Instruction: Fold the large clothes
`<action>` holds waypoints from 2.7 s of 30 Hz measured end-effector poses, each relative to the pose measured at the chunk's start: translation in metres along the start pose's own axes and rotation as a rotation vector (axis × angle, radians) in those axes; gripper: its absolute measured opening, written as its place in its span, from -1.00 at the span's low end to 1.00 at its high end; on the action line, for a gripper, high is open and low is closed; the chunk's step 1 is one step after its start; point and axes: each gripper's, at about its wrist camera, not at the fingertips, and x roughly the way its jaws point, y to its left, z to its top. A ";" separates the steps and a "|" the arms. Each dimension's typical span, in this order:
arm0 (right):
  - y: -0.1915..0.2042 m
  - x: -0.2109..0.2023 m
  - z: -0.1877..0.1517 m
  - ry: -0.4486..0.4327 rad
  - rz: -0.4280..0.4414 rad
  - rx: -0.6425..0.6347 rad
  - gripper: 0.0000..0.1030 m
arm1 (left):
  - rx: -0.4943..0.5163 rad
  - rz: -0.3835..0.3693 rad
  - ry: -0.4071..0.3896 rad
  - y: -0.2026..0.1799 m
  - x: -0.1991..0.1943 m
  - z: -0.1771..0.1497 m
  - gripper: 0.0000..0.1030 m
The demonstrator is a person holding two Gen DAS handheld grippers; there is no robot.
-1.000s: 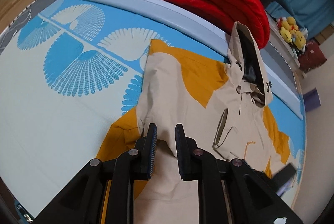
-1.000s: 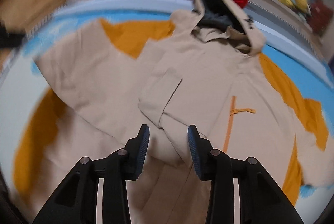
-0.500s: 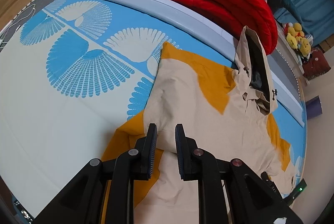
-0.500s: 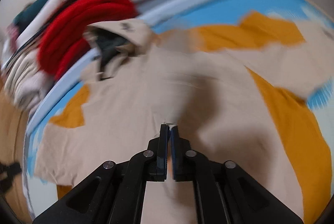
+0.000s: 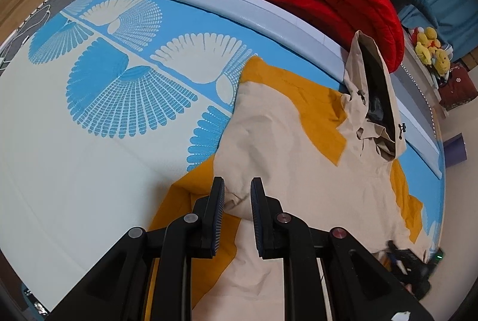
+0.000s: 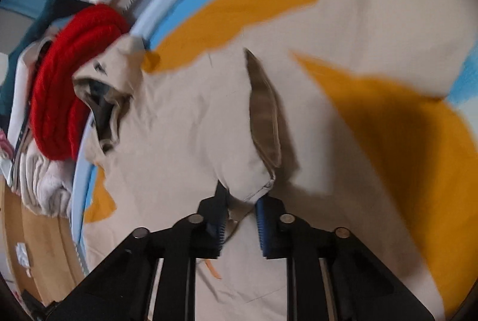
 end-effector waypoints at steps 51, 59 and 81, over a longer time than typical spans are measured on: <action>-0.004 -0.194 0.063 -0.344 -0.029 -0.376 -0.10 | 0.496 -0.041 -0.138 -0.113 -0.039 -0.100 -0.60; -0.024 -0.247 0.043 -0.463 -0.050 -0.405 -0.10 | 0.534 -0.044 -0.181 -0.132 -0.062 -0.138 -0.57; -0.225 -0.272 0.154 -0.453 -0.173 -0.173 -0.66 | 0.589 -0.076 -0.129 -0.181 -0.034 -0.154 -0.56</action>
